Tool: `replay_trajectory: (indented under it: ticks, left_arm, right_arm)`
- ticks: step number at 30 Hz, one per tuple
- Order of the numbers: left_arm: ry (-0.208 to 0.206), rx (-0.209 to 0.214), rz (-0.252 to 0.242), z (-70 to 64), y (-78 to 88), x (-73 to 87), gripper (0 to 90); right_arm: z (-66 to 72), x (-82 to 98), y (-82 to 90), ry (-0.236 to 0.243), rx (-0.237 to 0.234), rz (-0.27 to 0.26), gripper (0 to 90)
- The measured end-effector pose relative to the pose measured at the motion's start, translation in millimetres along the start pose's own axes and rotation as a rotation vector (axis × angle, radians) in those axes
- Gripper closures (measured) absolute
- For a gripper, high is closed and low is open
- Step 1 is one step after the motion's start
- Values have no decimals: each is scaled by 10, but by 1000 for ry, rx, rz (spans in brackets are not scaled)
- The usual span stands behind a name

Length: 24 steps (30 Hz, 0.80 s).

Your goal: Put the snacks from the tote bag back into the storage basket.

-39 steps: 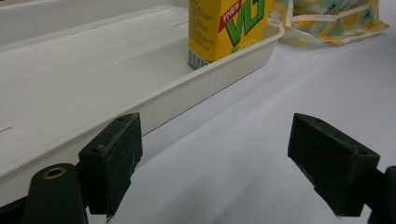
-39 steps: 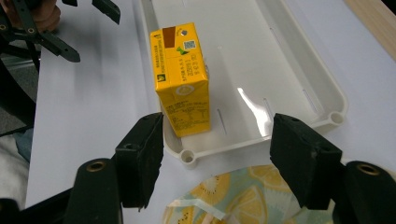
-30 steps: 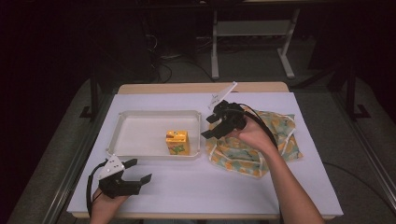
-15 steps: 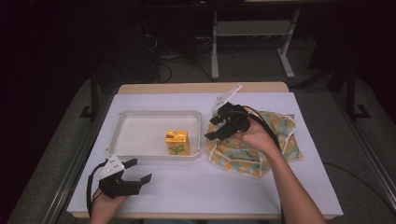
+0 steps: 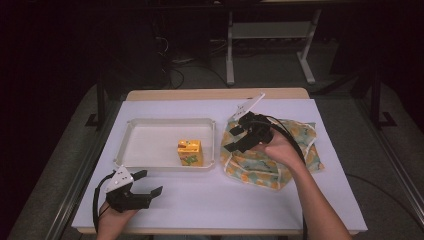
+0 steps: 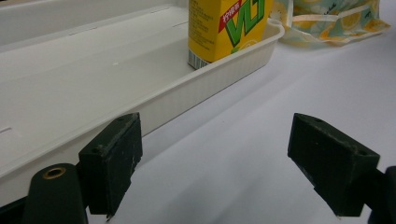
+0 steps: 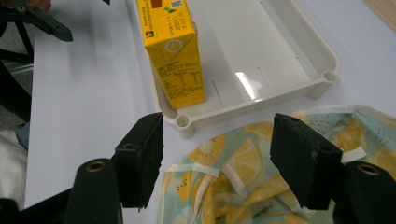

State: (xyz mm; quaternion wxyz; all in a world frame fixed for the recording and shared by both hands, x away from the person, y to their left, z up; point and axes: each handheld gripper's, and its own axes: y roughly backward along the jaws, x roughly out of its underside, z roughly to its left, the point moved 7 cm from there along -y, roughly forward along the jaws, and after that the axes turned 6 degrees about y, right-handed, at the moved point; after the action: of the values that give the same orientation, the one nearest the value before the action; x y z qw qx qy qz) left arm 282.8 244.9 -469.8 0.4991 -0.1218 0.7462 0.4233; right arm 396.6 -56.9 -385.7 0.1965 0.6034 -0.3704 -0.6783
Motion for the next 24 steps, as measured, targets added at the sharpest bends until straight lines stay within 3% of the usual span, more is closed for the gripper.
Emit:
replay_trajectory:
  ticks: [21, 22, 24]
  left_arm:
    - [3, 1, 0, 1, -3, 0, 176]
    - [3, 1, 0, 1, -3, 0, 176]
    - [2, 0, -1, 0, -2, 0, 175]
  right_arm:
    - [-1, 172, 97, -15, 12, -21, 334]
    - [23, 180, 109, -41, 8, -18, 334]
    - [16, 201, 116, -38, 13, -21, 334]
